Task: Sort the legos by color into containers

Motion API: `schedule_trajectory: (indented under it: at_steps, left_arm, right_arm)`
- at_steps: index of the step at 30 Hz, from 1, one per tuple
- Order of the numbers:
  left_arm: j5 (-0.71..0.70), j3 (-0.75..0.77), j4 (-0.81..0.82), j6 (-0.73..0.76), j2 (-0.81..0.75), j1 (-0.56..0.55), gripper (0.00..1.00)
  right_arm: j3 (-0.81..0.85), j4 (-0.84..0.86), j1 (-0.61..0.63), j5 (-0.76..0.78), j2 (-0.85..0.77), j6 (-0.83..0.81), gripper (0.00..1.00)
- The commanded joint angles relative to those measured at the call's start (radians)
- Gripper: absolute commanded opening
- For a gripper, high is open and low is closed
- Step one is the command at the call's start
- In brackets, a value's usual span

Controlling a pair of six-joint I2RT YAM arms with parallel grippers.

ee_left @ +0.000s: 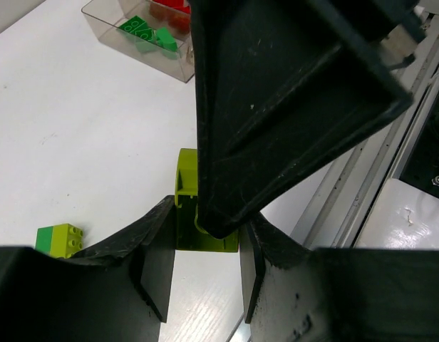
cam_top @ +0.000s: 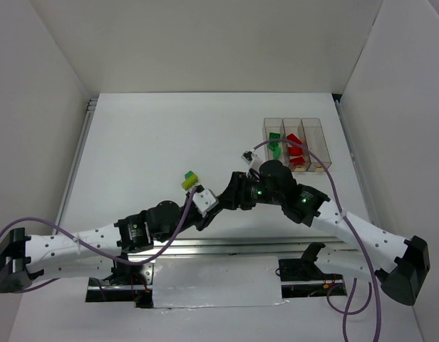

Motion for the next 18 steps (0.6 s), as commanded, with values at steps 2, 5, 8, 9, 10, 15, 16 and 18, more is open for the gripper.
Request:
schedule_trajectory:
  at_steps: [2,5,8,9,10,15,16,18]
  left_arm:
    - [0.002,0.023,0.077,0.015,-0.039,-0.005,0.00]
    - [0.029,0.020,0.078,0.010,-0.045,-0.007,0.03]
    - [0.062,0.017,0.084,0.007,-0.049,-0.007,0.08]
    - [0.072,0.017,0.085,0.006,-0.049,-0.007,0.10]
    - [0.072,0.014,0.088,0.004,-0.051,-0.007,0.12]
    - [-0.036,0.016,0.069,-0.034,-0.043,-0.007,0.60]
    - [-0.108,0.023,0.062,-0.046,-0.031,-0.007,0.95]
    - [-0.186,0.042,0.019,-0.091,-0.019,-0.007,1.00]
  right_arm:
    - [-0.013,0.120,0.008,-0.046,0.023,-0.020,0.56]
    - [-0.019,0.163,0.008,-0.066,0.039,-0.031,0.54]
    - [-0.025,0.202,0.011,-0.058,0.056,-0.051,0.47]
    - [-0.024,0.208,0.009,-0.057,0.060,-0.058,0.41]
    - [-0.024,0.214,0.008,-0.051,0.065,-0.063,0.32]
    - [-0.019,0.194,0.008,0.023,0.059,-0.061,0.00]
    - [-0.019,0.187,0.006,0.032,0.053,-0.065,0.00]
    - [-0.010,0.159,-0.008,0.102,0.051,-0.074,0.00]
